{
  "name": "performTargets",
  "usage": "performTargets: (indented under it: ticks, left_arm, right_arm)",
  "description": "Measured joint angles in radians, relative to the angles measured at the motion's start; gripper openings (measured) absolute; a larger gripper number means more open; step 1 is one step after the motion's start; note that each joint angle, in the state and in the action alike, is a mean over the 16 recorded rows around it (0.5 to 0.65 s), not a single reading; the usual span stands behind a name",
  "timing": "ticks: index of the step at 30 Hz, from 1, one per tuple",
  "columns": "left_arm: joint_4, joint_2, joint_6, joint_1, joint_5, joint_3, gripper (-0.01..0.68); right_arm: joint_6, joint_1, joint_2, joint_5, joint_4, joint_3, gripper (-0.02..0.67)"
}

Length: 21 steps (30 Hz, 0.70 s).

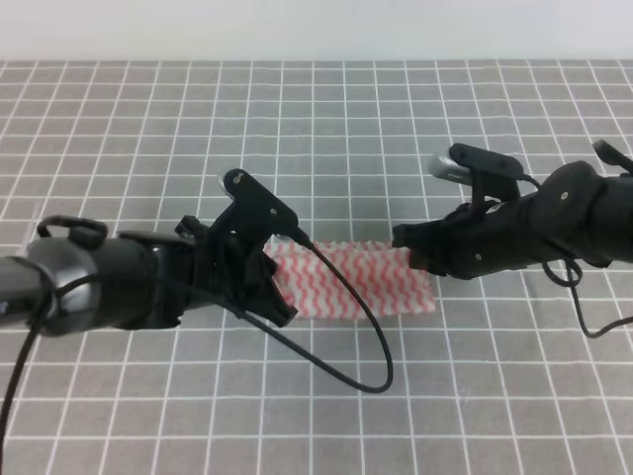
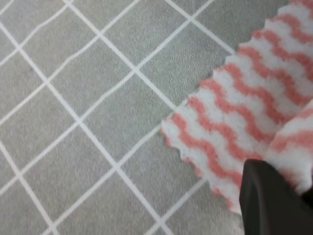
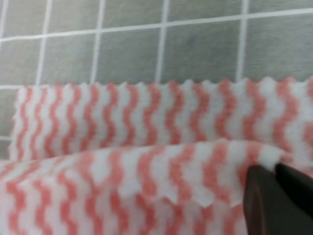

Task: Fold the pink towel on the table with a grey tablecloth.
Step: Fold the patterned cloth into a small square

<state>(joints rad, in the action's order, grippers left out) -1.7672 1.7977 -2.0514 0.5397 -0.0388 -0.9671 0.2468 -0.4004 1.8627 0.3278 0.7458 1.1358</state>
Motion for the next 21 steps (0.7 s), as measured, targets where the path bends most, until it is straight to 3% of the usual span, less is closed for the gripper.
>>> performTargets:
  ticks: [21]
  left_arm:
    - [0.002,0.054,-0.054,-0.004,-0.005,-0.043,-0.001]
  right_arm:
    - [-0.001,0.03,0.012,-0.005,0.0,0.001,-0.015]
